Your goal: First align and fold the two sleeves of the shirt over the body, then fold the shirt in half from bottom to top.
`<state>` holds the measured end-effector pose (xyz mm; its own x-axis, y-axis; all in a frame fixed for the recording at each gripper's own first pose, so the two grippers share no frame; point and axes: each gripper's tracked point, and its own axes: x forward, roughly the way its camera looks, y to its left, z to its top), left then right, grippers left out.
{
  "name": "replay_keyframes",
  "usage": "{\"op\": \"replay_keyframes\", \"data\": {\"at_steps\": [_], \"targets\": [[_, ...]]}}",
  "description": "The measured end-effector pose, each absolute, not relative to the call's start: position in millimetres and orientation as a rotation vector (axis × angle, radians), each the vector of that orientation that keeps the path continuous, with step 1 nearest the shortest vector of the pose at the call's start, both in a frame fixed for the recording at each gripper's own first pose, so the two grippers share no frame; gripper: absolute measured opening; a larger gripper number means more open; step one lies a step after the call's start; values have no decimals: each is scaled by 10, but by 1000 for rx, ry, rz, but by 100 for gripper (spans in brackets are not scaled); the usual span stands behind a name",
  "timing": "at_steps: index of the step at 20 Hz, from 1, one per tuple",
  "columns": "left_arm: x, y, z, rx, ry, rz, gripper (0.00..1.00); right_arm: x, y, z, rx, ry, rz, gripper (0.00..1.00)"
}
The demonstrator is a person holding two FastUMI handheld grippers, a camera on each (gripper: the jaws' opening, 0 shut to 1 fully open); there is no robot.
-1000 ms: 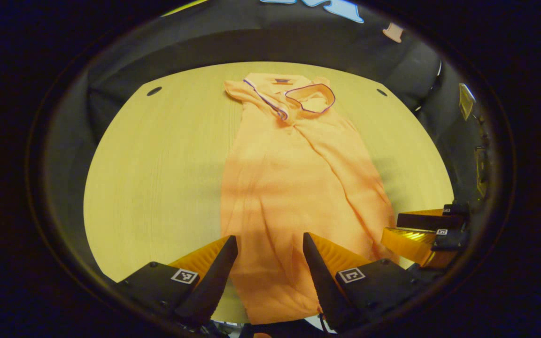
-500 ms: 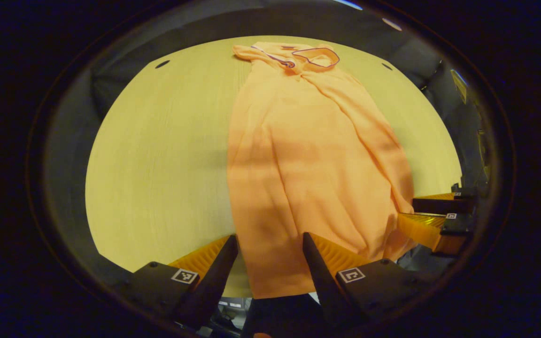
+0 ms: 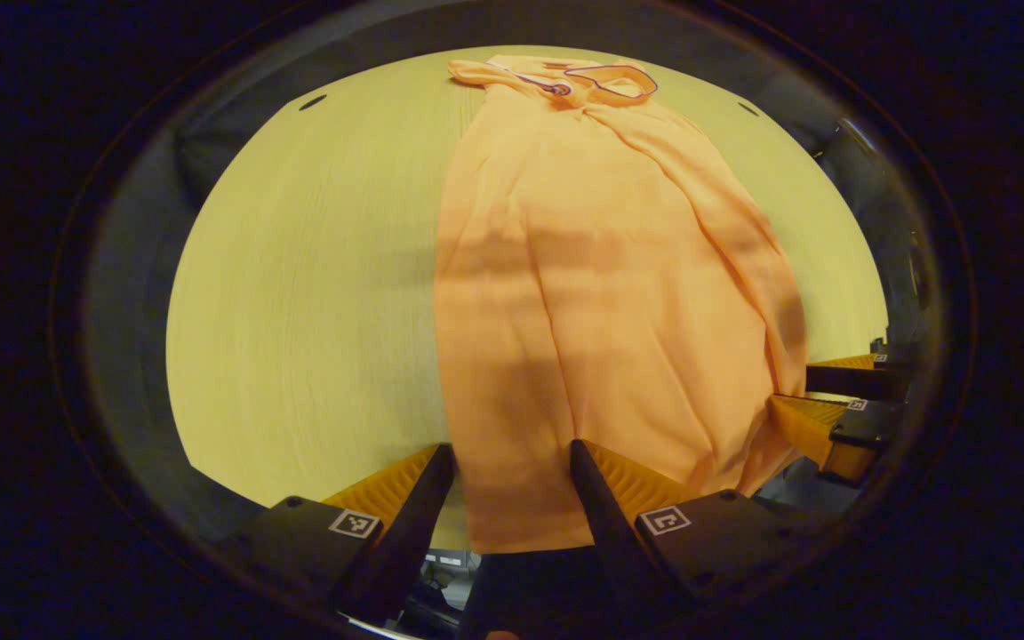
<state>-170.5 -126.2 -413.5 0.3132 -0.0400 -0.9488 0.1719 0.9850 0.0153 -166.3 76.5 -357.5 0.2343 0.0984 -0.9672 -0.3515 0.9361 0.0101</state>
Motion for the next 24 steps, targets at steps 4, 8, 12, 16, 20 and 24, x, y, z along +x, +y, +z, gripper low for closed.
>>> {"op": "replay_keyframes", "data": {"at_steps": [4, 8, 12, 16, 20, 24], "targets": [[-1691, -1280, -4145, 121, 1266, -132, 88, -1643, 767, -3578, -208, 1353, 287, 71], [-1690, -1280, -4151, 117, 1265, -129, 95, -1636, 776, -3576, -209, 1377, 273, 74], [-1708, -1299, -4141, 112, 1284, -126, 90, -1631, 784, -3576, -207, 1367, 266, 72], [-1682, -1399, -4143, 124, 1281, -161, 65, -1634, 801, -3573, -214, 1370, 271, 70], [-1623, -1420, -4138, 96, 1266, -175, 49, -1605, 821, -3566, -195, 1361, 221, 20], [-1609, -1439, -4104, 68, 1279, -182, 17, -1600, 831, -3561, -233, 1380, 236, 8]]}}
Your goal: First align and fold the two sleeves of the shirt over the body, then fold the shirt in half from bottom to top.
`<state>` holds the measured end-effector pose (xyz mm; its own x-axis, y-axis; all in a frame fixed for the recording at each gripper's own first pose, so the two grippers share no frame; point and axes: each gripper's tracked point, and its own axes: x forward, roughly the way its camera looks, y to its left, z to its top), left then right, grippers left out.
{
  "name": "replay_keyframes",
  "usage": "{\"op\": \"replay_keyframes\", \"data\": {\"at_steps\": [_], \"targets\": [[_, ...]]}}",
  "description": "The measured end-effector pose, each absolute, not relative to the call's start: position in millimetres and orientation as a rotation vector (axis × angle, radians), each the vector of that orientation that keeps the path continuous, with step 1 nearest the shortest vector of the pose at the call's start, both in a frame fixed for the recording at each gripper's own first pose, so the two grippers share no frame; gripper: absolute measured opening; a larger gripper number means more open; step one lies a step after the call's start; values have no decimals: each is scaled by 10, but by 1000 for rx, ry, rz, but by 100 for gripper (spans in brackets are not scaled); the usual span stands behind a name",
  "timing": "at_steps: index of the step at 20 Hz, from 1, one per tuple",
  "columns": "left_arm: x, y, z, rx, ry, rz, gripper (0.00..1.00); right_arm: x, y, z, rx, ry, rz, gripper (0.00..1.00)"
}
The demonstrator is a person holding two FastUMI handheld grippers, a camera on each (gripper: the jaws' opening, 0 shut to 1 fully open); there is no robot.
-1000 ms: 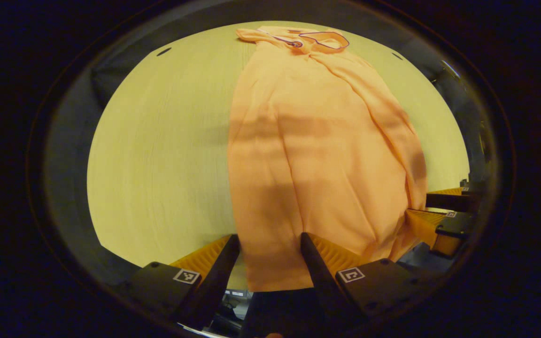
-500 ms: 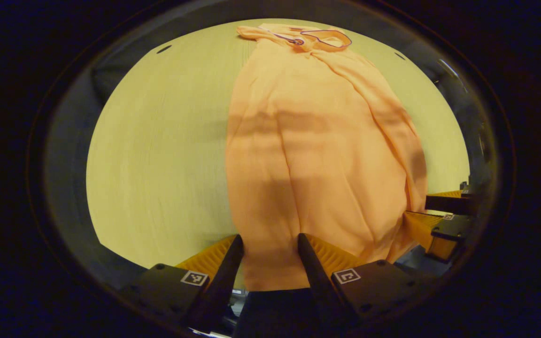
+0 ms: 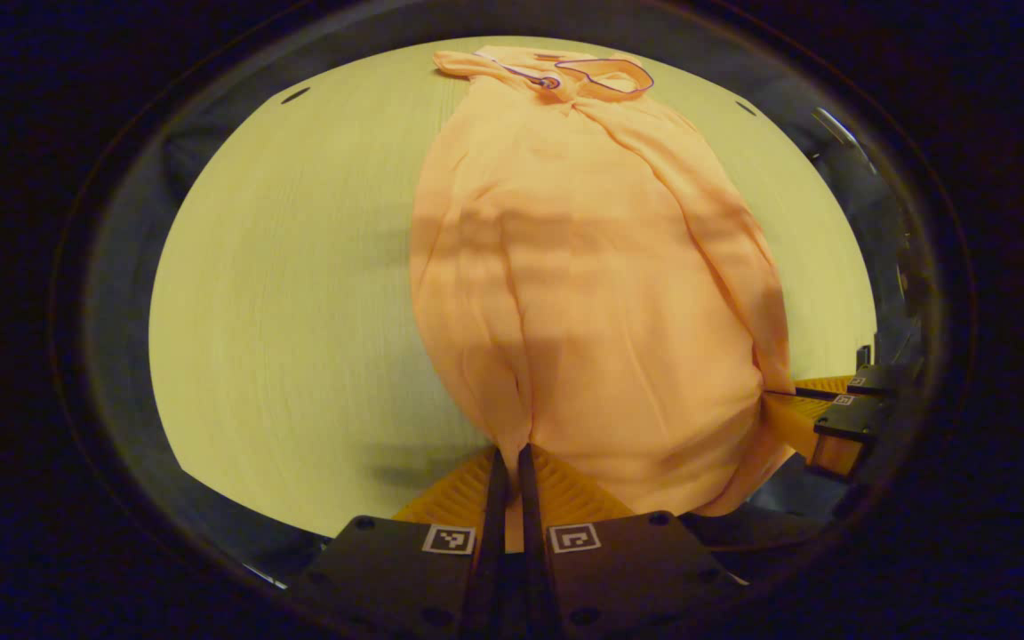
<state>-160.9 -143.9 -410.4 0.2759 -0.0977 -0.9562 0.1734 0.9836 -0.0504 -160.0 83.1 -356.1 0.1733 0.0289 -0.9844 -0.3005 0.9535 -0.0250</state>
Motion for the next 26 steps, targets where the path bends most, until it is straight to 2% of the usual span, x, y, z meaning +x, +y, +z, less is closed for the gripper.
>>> {"op": "replay_keyframes", "data": {"at_steps": [1, 2, 10, 14, 19, 26], "targets": [[-1622, -1444, -4100, 65, 1278, -183, 6, -1608, 818, -3516, -219, 1383, 232, 8], [-1629, -1442, -4154, 68, 1287, -187, 6, -1621, 828, -3521, -208, 1392, 228, 0], [-1617, -1417, -4132, 44, 1289, -185, 6, -1610, 829, -3539, -171, 1396, 229, 0], [-1496, -1310, -4061, 29, 1281, -140, 6, -1551, 834, -3455, -100, 1398, 213, 0], [-1180, -1246, -3889, 26, 1245, -125, 6, -1202, 891, -3152, -73, 1327, 219, 0], [-329, -1198, -3562, 33, 1156, -125, 6, -410, 1053, -2741, -55, 1210, 236, 0]]}}
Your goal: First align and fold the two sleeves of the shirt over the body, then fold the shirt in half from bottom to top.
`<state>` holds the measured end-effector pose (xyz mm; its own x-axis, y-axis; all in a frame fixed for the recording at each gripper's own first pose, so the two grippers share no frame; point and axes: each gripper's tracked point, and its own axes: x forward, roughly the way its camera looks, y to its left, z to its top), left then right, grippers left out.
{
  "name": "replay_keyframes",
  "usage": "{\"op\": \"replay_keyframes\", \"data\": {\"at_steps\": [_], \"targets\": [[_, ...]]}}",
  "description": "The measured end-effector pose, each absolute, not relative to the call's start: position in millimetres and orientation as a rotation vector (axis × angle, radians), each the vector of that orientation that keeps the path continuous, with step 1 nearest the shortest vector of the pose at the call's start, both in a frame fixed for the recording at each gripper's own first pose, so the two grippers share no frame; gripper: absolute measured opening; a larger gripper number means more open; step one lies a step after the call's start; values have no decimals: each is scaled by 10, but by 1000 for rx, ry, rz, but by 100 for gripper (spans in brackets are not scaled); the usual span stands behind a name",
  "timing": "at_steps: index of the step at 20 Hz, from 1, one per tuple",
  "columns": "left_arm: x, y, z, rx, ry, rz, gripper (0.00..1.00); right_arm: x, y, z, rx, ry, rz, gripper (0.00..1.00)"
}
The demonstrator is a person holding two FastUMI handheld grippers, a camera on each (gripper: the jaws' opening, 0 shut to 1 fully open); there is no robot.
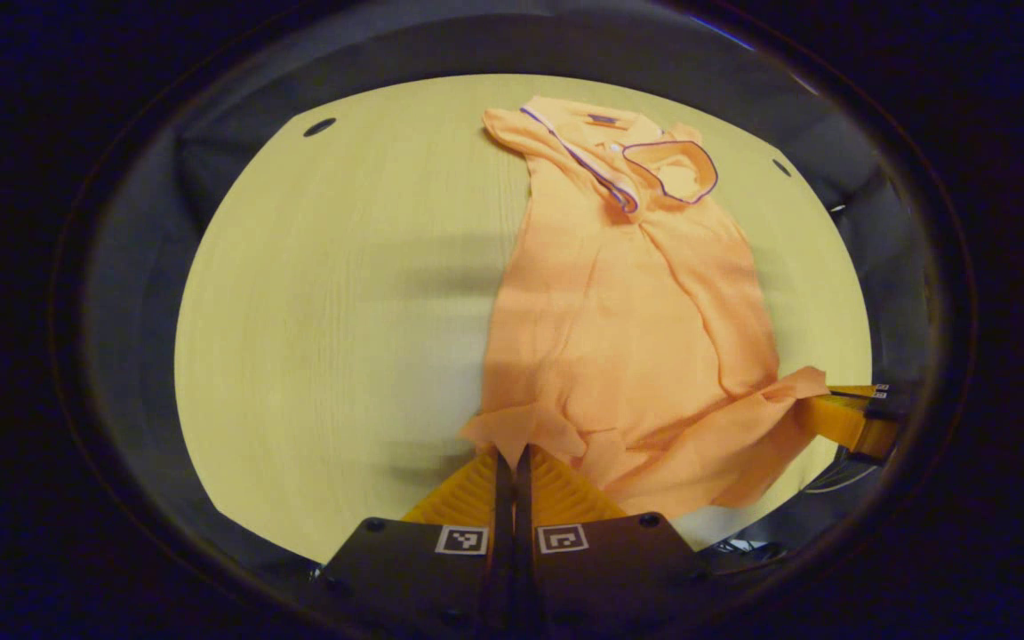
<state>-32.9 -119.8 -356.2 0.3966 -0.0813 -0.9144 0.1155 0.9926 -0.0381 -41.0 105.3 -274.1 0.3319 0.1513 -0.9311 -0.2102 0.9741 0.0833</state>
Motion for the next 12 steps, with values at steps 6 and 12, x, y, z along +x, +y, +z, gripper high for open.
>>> {"op": "replay_keyframes", "data": {"at_steps": [6, 12], "targets": [[614, -1203, -3209, 26, 1056, -120, 6, 498, 1156, -2333, -32, 1087, 228, 0], [1486, -1187, -2839, 3, 958, -105, 6, 1304, 1288, -1971, 4, 989, 216, 0]]}}
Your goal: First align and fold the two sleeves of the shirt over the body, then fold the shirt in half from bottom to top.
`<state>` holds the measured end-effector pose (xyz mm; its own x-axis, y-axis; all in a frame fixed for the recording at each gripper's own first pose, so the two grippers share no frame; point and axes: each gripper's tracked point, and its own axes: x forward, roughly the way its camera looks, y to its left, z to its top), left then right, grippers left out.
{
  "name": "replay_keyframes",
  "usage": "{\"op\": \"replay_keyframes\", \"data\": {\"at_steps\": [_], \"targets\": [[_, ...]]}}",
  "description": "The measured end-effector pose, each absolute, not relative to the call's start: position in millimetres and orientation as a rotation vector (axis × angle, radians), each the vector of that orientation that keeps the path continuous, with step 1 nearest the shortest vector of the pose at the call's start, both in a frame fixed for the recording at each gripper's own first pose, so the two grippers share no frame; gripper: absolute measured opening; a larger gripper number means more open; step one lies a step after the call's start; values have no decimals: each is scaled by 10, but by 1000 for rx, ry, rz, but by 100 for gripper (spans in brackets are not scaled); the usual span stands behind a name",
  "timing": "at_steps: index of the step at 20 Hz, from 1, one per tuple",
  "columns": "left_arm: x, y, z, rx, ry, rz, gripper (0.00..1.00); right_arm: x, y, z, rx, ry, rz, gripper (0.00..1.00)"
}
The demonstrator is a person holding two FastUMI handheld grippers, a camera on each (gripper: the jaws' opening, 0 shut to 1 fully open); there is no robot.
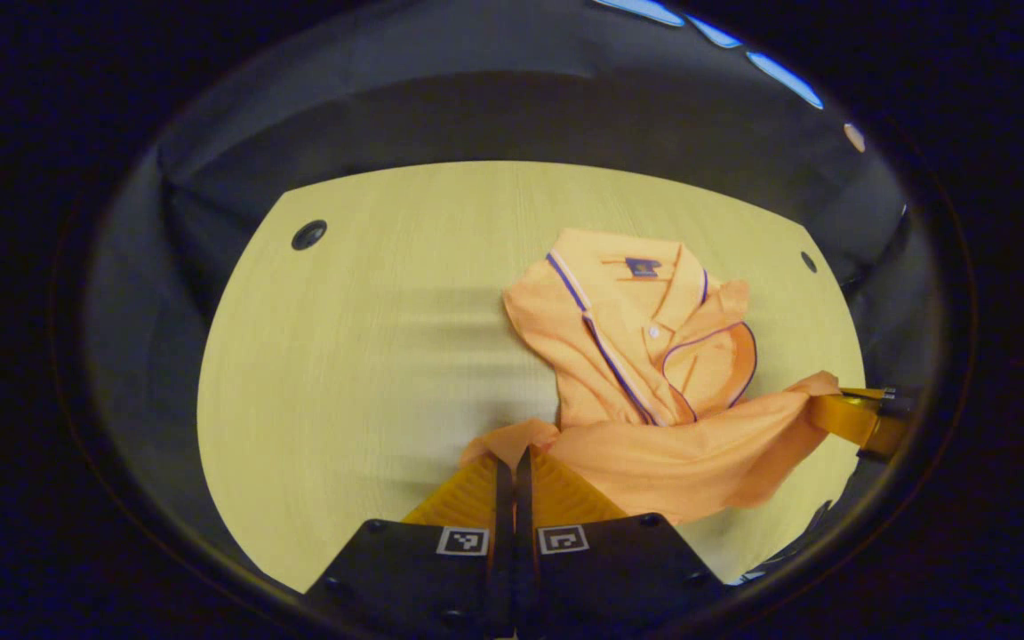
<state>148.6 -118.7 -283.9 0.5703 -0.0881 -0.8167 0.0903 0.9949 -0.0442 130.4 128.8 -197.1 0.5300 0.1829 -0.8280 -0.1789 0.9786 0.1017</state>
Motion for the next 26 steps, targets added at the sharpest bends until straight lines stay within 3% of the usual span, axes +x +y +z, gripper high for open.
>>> {"op": "replay_keyframes", "data": {"at_steps": [16, 17, 18, 26], "targets": [[3030, -1305, -2827, -19, 746, -46, 7, 3003, 1522, -1910, 58, 796, 157, 0], [3134, -1301, -2814, -14, 719, -40, 7, 3101, 1512, -1901, 59, 768, 152, 4], [3236, -1299, -2793, -4, 687, -41, 6, 3162, 1511, -1894, 61, 741, 146, 0], [3861, -1421, -2620, 91, 511, -61, 6, 3603, 1493, -1942, -14, 567, 118, 0]]}}
